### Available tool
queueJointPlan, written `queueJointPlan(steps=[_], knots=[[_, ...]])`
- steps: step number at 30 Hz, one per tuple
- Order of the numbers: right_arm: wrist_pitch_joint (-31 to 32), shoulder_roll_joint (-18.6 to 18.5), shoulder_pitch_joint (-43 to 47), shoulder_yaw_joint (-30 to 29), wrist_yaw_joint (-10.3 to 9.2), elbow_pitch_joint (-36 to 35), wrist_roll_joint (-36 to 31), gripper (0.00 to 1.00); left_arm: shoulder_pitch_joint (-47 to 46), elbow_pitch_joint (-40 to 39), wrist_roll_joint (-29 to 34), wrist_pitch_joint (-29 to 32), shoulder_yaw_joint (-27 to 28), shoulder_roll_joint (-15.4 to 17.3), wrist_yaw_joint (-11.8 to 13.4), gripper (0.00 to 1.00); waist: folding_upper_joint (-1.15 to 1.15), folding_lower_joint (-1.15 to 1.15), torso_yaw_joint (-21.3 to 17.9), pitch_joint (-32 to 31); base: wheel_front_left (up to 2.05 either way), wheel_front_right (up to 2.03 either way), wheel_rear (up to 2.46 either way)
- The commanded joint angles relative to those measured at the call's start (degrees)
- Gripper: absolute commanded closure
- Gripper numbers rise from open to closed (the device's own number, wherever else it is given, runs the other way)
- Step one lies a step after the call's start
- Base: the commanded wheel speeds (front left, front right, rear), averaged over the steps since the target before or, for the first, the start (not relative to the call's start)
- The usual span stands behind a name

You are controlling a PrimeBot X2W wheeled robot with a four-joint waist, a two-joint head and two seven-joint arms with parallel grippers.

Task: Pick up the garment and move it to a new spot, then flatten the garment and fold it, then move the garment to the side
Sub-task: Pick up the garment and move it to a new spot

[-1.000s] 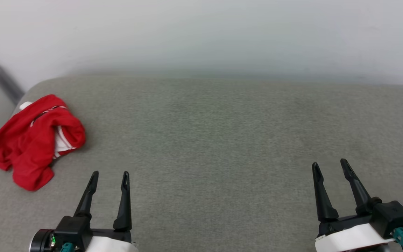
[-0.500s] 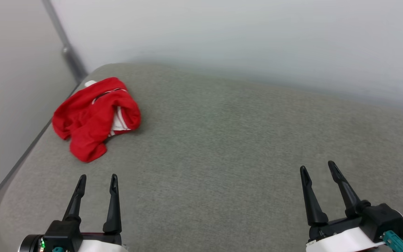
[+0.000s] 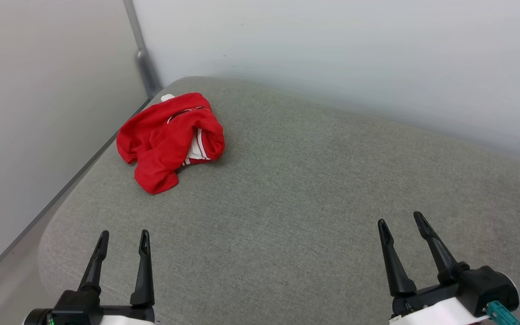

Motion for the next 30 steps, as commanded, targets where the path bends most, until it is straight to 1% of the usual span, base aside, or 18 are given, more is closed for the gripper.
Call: queueJointPlan(steps=[1, 6, 12, 19, 21, 24, 26, 28, 30], knots=[[-0.10, 0.01, 0.59, 0.01, -0.02, -0.07, -0.17, 0.00, 0.48, -0.06, 0.03, -0.14, 0.02, -0.06, -0.26, 0.00, 0.00, 0.00, 0.15, 0.00, 0.00, 0.00, 0.00], [-0.11, 0.01, 0.24, 0.22, -0.02, -0.06, -0.21, 0.00, 0.43, 0.23, 0.18, -0.14, 0.09, -0.06, -0.54, 0.00, 0.00, 0.00, 0.26, 0.23, 0.00, 0.00, 0.00], [-0.11, 0.01, -0.13, 0.28, -0.02, 0.07, -0.10, 0.00, 0.47, 2.62, -3.62, -0.15, 0.51, -0.05, -1.48, 0.00, 0.00, 0.00, -0.68, 1.10, 0.00, 0.00, 0.00], [-0.10, 0.01, -2.55, 0.64, -0.02, -0.96, -2.78, 0.00, -4.48, 3.73, -4.80, -0.14, 3.39, -0.06, -2.65, 0.00, 0.00, 0.00, -3.65, 5.28, 0.00, 0.00, 0.00], [-0.11, 0.00, -3.38, 0.67, -0.02, -1.47, -3.94, 0.00, -5.94, 4.81, -5.07, -0.14, 3.38, 0.60, -2.82, 0.00, 0.00, 0.00, -4.97, 7.25, 0.00, 0.00, 0.00], [-0.10, 0.00, -5.03, 1.02, -0.02, -2.36, -5.71, 0.00, -10.36, 6.39, -7.30, -0.14, 1.94, 4.32, -2.88, 0.00, 0.00, 0.00, -7.15, 11.03, 0.00, 0.00, 0.00], [-0.10, -0.18, -6.07, 0.98, -0.02, -3.06, -6.86, 0.00, -13.47, 8.94, -9.56, -0.14, 0.82, 8.09, -2.90, 0.00, 0.00, 0.00, -8.54, 13.59, 0.00, 0.00, 0.00], [-0.10, -0.55, -7.08, 0.94, -0.02, -3.79, -7.51, 0.00, -16.96, 12.85, -12.67, -0.14, -1.10, 12.73, -2.91, 0.00, 0.00, 0.00, -9.90, 16.20, 0.00, 0.00, 0.00], [-0.10, -1.01, -7.80, 0.74, -0.02, -4.49, -7.90, 0.00, -22.06, 16.30, -16.47, 2.11, -3.44, 18.12, -2.92, 0.00, 0.00, 0.00, -11.05, 18.65, 0.00, 0.00, 0.00]])
